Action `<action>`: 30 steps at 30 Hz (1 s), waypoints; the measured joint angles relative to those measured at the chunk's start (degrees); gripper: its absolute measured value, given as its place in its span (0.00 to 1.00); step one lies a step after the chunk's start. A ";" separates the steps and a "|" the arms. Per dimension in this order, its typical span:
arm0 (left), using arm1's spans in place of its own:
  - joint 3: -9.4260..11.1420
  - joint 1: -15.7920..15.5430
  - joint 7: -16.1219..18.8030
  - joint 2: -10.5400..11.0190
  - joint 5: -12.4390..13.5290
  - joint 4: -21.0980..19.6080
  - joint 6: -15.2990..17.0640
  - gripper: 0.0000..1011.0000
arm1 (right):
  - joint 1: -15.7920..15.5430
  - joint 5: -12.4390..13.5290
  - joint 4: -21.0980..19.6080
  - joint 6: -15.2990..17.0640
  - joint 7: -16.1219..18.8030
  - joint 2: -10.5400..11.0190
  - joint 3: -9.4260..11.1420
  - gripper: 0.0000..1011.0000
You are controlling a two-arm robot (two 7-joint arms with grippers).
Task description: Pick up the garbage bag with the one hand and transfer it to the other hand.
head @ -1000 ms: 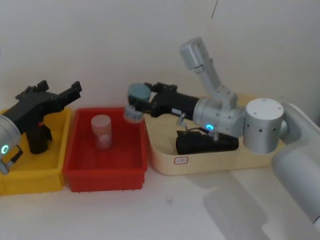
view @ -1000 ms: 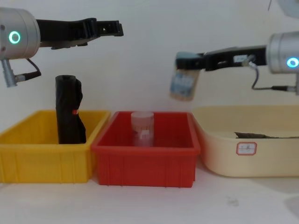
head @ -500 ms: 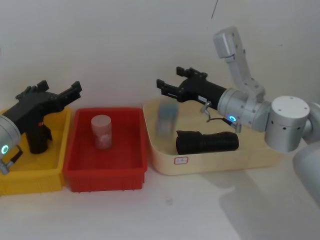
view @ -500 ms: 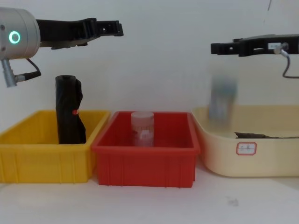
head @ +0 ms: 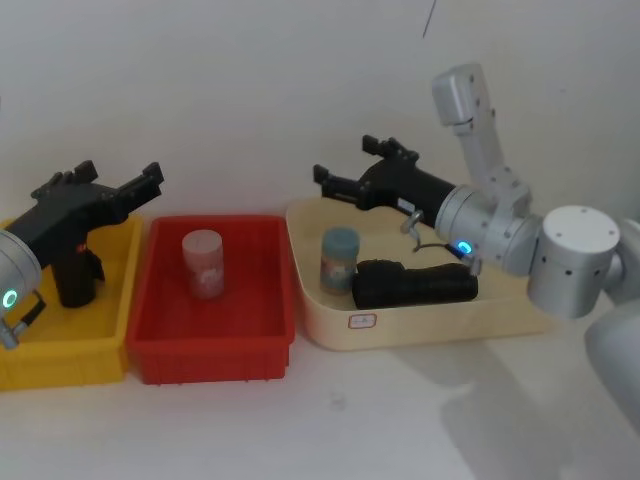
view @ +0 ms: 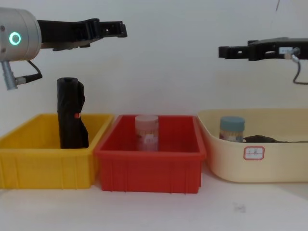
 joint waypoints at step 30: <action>0.00 0.00 0.00 0.00 0.00 0.00 0.00 0.99 | -11.43 0.77 -13.34 1.32 -1.63 -4.66 -6.71 0.99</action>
